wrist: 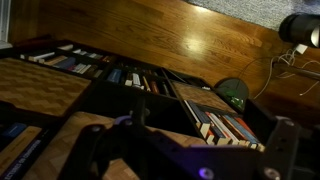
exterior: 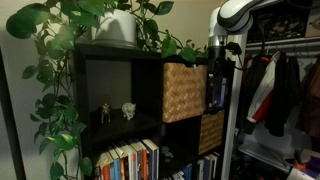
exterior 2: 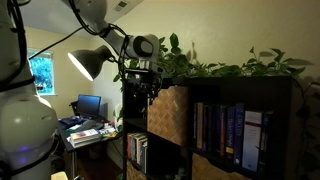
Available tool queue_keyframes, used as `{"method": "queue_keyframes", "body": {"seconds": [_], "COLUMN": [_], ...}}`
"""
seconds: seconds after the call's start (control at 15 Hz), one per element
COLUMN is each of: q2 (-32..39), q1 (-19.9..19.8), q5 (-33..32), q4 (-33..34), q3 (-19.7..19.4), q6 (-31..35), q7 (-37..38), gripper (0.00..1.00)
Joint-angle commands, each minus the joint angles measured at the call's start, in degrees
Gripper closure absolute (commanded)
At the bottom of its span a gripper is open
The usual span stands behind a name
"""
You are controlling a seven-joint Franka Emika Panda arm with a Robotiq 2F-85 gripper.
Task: Pull out the brown basket then remove the socks from there and put them on the top of the cabinet then push the basket
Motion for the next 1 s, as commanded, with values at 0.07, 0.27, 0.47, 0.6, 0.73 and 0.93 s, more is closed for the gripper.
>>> {"method": "queue_keyframes", "body": {"seconds": [0.07, 0.27, 0.47, 0.6, 0.73, 0.93], "q2": [0.06, -0.23, -1.93, -2.87, -3.96, -5.57], "q1": [-0.35, -0.26, 0.56, 0.92, 1.21, 1.36], "q5": [0.09, -0.84, -1.11, -1.93, -3.83, -8.01], "q4": [0.11, -0.21, -0.68, -1.15, -1.85, -2.96], "q3": [0.35, 0.54, 0.67, 1.02, 1.39, 2.02], "q6": [-0.14, 1.52, 7.00, 10.75, 14.47, 20.21], "q7": [-0.05, -1.04, -5.04, -7.32, -9.89, -11.78], "gripper": [0.00, 0.00, 0.00, 0.00, 0.00, 0.00]}}
